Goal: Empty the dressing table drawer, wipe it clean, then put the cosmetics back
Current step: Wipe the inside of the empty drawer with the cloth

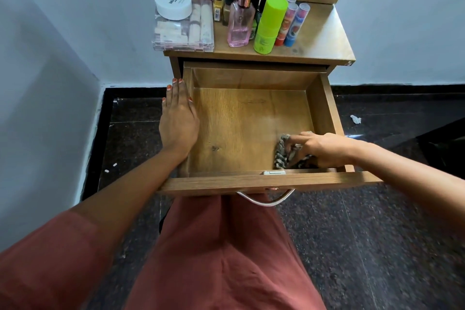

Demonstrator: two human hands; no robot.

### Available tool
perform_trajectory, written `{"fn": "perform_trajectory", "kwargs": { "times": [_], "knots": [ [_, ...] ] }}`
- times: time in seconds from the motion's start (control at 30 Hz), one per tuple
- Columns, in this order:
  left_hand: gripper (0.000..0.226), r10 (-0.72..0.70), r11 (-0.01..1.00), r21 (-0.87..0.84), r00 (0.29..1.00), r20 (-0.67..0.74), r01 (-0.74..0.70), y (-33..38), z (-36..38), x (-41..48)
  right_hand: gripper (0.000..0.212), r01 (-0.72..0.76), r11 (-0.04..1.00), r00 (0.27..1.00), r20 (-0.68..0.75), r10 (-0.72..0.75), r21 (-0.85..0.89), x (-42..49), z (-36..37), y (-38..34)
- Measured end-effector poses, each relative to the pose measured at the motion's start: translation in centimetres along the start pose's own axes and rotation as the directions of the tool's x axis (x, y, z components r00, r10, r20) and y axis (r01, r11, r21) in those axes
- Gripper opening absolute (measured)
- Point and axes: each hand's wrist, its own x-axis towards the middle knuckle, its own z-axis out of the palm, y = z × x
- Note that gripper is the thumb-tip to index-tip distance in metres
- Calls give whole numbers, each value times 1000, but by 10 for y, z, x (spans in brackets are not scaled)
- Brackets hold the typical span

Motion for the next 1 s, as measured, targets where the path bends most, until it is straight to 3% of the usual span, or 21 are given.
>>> {"fn": "perform_trajectory", "kwargs": {
  "times": [0.17,0.4,0.57,0.73,1.0],
  "knots": [
    [47,-6,1000,-15,1000,4,6,1,-1,0,57,-102,968,993,-77,86,-229,2,11,-3],
    [47,-17,1000,-13,1000,0,17,0,0,0,47,-40,999,997,-67,42,29,12,-5,-18],
    [47,-16,1000,-16,1000,-10,15,0,1,0,45,24,994,999,-48,-19,105,26,-19,-41],
    [47,-11,1000,-13,1000,-14,11,0,1,1,49,88,985,989,-128,-69,148,52,-28,-77],
    [48,-4,1000,1,1000,-17,4,0,1,0,53,189,980,955,-220,-198,-62,92,-46,-129]
  ]
}}
